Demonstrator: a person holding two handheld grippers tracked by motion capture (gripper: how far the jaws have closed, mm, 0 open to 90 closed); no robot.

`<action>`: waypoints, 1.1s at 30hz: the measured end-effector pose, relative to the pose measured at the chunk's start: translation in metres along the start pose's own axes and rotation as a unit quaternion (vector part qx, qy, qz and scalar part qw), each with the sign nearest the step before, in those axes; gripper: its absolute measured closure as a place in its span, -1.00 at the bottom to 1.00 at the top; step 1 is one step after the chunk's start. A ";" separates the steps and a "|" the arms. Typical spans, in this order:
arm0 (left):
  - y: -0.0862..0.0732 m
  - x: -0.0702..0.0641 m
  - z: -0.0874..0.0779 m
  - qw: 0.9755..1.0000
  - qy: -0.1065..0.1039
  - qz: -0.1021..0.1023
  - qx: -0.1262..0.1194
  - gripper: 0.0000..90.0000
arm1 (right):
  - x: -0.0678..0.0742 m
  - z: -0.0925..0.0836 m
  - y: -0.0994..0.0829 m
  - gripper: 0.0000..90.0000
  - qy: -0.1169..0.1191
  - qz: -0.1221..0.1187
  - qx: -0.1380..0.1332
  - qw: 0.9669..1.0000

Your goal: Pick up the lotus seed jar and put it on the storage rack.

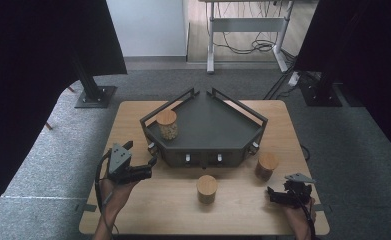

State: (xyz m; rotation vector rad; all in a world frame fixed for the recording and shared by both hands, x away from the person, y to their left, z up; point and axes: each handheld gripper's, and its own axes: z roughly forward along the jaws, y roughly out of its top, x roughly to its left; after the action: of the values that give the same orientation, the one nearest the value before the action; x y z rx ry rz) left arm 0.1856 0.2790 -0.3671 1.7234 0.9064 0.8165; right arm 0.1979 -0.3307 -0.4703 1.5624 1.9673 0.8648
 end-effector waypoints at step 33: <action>-0.040 -0.005 -0.014 0.999 -0.008 -0.029 0.018 -0.84 | 0.000 0.000 0.000 -1.00 0.000 0.000 0.000 1.000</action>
State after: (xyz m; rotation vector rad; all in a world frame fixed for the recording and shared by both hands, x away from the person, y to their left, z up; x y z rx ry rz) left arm 0.1630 0.2904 -0.4013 1.7239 0.9609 0.7510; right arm 0.1978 -0.3304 -0.4702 1.5637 1.9674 0.8647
